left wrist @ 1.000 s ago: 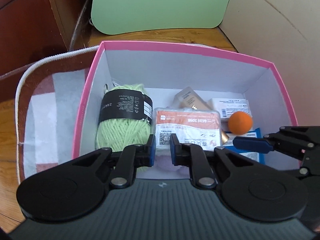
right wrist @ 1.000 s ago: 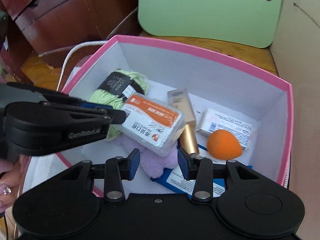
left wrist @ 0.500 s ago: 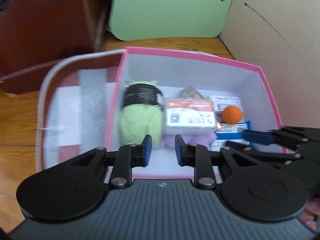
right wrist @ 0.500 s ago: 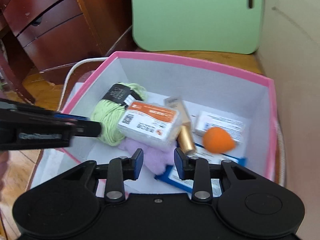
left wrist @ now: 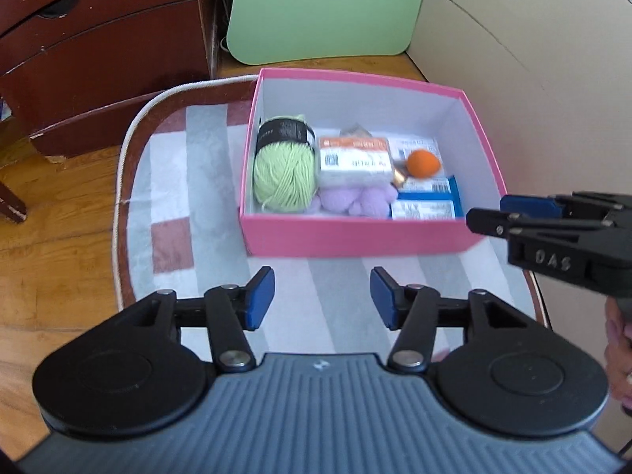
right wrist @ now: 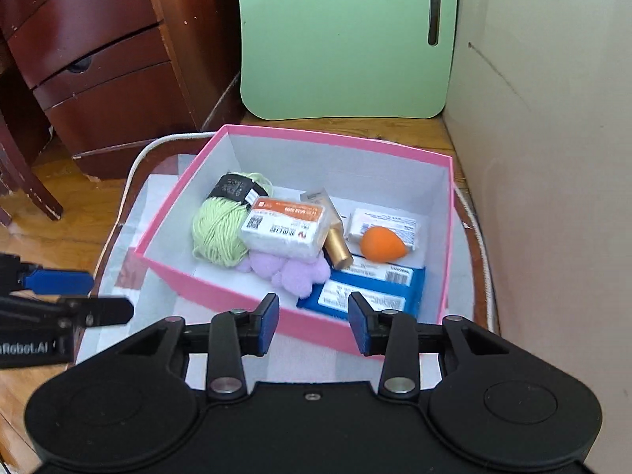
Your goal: Organize objects
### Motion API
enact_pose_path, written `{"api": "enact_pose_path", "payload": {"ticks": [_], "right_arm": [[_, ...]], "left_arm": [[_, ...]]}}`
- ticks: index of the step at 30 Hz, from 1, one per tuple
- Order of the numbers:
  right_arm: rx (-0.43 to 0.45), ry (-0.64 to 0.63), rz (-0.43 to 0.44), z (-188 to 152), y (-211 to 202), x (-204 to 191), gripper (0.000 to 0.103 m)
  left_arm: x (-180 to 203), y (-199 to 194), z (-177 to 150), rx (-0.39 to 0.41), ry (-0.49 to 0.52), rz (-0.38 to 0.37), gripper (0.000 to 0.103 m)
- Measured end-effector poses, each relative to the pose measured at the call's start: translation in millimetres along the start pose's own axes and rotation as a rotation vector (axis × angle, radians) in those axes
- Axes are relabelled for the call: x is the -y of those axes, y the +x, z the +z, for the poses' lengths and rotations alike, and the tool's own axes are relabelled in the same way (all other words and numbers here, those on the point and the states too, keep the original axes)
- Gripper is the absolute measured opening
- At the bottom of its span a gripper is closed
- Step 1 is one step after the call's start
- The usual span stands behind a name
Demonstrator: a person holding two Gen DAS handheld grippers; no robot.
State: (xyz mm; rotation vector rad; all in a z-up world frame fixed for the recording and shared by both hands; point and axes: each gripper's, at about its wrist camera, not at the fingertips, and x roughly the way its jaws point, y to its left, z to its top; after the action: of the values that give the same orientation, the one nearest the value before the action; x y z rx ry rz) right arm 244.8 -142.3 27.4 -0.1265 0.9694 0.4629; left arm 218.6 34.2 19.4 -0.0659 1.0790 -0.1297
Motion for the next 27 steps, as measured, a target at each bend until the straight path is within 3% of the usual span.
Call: {"api": "enact_pose_path", "payload": {"ticks": [11,19,22,24,27], "right_arm": [[-0.024,0.034,0.031,-27,-50,-10,0.048],[-0.04,0.021,0.018,-52,-68,-21,0.052],[-0.048,0.024,0.008,-59,-73,-23,0.063],[-0.05,0.033,-0.002,-64,-75,-23,0.077],[-0.048,0.089,-0.018,-69,-77,-19,0.091]], "left_arm": [[0,-36,-42,-0.004,0.005,0.037,0.071],[8,-63,-65,0.05,0.002,0.031,0.099],[12,-64,-73,0.015,-0.006,0.087,0.103],[13,-60,-75,-0.024,-0.008,0.124,0.103],[10,-58,-80,-0.035,-0.032,0.098,0.103]]}}
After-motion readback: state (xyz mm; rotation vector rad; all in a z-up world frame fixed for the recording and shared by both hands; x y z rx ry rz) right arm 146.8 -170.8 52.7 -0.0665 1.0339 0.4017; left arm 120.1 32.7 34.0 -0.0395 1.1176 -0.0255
